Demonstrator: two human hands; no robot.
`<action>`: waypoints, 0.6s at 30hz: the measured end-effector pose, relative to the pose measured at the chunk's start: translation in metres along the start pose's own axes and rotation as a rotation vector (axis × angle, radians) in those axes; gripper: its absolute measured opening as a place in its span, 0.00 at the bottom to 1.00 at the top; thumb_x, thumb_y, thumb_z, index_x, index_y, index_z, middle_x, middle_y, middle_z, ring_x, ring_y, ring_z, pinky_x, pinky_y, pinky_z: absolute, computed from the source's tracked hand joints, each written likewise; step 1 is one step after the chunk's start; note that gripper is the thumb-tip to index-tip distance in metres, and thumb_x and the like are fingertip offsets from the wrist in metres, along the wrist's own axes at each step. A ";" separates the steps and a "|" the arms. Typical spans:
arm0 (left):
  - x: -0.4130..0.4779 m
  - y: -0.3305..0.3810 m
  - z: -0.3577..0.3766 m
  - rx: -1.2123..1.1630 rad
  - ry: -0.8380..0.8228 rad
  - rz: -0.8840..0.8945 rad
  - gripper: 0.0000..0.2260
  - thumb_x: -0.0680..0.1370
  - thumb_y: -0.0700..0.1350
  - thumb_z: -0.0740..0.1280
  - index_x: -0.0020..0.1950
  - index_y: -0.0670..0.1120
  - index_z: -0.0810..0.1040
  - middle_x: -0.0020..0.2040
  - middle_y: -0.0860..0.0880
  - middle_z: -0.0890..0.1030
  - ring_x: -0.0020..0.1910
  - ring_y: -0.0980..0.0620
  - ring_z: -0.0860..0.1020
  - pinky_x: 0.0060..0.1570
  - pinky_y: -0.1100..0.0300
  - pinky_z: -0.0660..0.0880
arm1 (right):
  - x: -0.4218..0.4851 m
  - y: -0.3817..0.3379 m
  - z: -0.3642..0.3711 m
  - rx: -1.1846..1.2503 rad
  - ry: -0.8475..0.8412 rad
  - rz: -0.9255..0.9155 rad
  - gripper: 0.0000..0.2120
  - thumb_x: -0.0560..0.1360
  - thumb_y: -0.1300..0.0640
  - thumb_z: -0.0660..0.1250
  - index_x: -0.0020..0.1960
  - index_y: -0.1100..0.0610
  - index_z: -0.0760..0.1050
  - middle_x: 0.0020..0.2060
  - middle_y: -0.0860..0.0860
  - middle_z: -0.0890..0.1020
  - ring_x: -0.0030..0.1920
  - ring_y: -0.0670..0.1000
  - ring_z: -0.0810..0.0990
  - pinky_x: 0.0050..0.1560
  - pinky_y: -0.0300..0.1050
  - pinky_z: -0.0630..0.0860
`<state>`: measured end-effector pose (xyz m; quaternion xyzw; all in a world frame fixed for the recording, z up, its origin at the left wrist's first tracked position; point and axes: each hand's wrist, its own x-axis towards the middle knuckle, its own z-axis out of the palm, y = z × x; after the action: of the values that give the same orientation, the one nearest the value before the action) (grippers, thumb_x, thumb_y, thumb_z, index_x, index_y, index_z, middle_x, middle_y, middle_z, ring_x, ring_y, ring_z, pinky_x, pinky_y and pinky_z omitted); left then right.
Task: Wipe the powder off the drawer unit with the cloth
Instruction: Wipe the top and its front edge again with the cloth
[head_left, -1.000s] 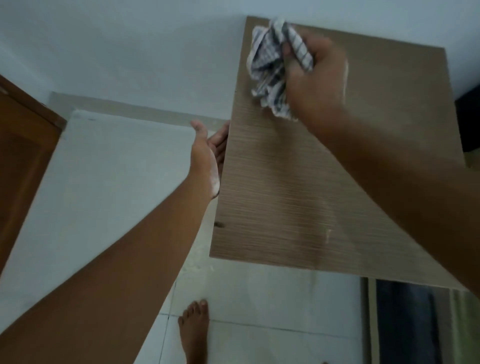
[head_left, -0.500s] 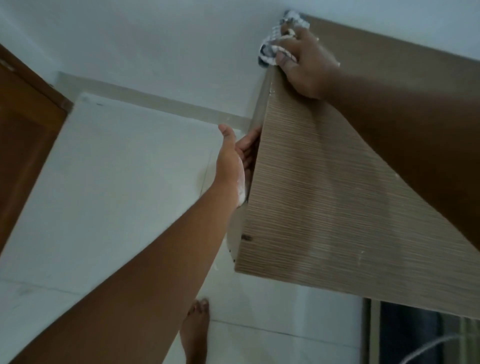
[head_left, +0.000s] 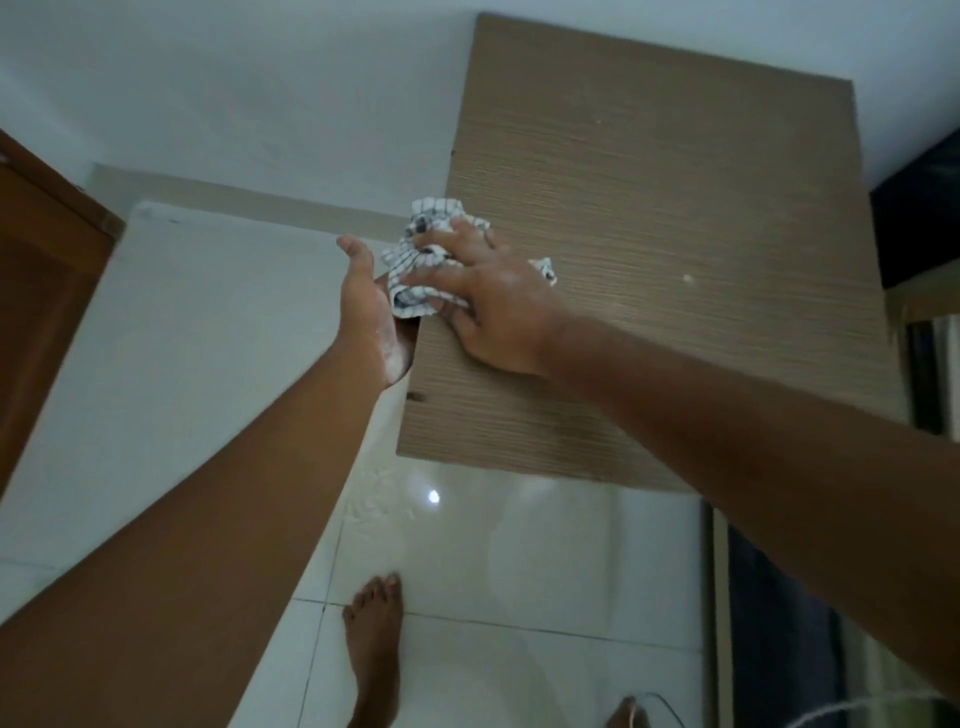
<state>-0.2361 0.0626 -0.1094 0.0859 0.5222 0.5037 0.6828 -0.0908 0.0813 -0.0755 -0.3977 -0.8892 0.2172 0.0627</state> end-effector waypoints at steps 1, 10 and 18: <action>-0.007 -0.004 -0.004 0.008 0.004 0.001 0.43 0.78 0.73 0.40 0.65 0.43 0.79 0.60 0.40 0.84 0.60 0.42 0.83 0.60 0.50 0.78 | -0.011 -0.008 0.006 0.009 -0.002 -0.009 0.19 0.81 0.54 0.62 0.72 0.45 0.72 0.77 0.50 0.64 0.80 0.57 0.54 0.79 0.56 0.49; -0.088 -0.038 -0.044 -0.004 -0.067 -0.014 0.49 0.73 0.78 0.41 0.67 0.40 0.77 0.62 0.38 0.83 0.60 0.39 0.82 0.56 0.47 0.81 | -0.094 -0.071 0.049 0.047 0.010 -0.100 0.21 0.80 0.59 0.65 0.73 0.52 0.72 0.76 0.55 0.67 0.79 0.60 0.57 0.78 0.58 0.51; -0.124 -0.063 -0.057 0.125 -0.092 0.112 0.46 0.76 0.74 0.41 0.72 0.41 0.74 0.66 0.43 0.81 0.63 0.43 0.81 0.63 0.48 0.77 | -0.185 -0.098 0.069 0.177 0.227 -0.041 0.20 0.78 0.66 0.67 0.68 0.56 0.77 0.68 0.60 0.76 0.62 0.62 0.79 0.52 0.55 0.82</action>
<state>-0.2373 -0.0873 -0.0976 0.1803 0.5150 0.5032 0.6702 -0.0516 -0.1355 -0.0837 -0.3943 -0.8618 0.2469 0.2020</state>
